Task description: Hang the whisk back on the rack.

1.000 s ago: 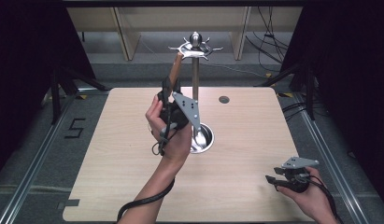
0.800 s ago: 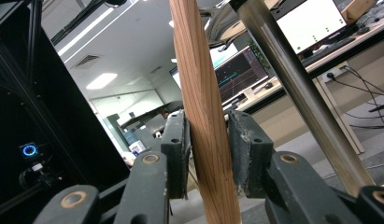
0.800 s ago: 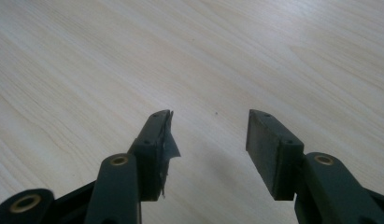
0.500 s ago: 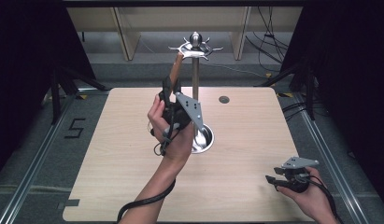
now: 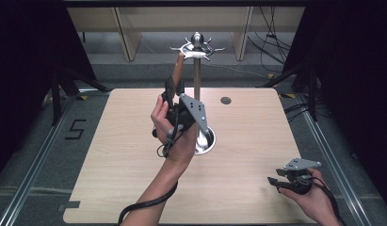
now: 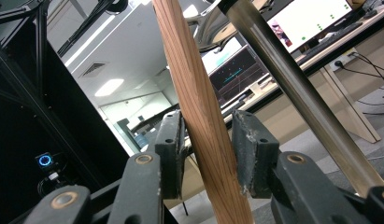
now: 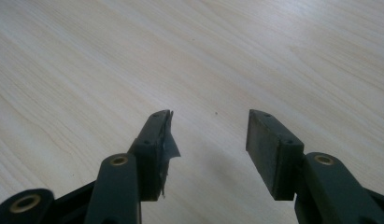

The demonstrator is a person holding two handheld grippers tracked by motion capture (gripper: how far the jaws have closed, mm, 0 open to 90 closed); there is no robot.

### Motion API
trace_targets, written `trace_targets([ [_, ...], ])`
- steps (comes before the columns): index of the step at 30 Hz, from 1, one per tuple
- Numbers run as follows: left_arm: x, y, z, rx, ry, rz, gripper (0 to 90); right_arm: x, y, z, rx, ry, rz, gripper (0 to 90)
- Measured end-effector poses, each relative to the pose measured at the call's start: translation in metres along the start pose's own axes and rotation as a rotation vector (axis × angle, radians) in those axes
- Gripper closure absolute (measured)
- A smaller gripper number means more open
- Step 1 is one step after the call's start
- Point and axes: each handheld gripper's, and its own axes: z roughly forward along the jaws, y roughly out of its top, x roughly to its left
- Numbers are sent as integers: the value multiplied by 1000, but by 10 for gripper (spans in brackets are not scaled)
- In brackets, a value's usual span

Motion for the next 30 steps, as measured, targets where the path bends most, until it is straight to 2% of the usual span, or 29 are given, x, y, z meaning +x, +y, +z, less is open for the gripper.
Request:
trace_targets([
  [5, -1, 0, -1, 5, 8, 15, 639, 0, 0, 0, 0, 1, 2, 510],
  [12, -2, 2, -1, -1, -12, 13, 619, 1, 0, 0, -4, 2, 7, 510],
  [18, -2, 2, 1, -1, -12, 23, 612, 0, 0, 1, -5, 1, 2, 509],
  [22, -2, 2, 0, -1, -9, 27, 615, 0, 0, 1, -4, -3, -6, 508],
  [29, 0, 3, -1, -11, 2, 27, 628, 1, 0, 0, -2, 1, 12, 508],
  [30, 0, 3, -2, -9, 8, 26, 632, 0, 0, 0, -3, 1, 0, 508],
])
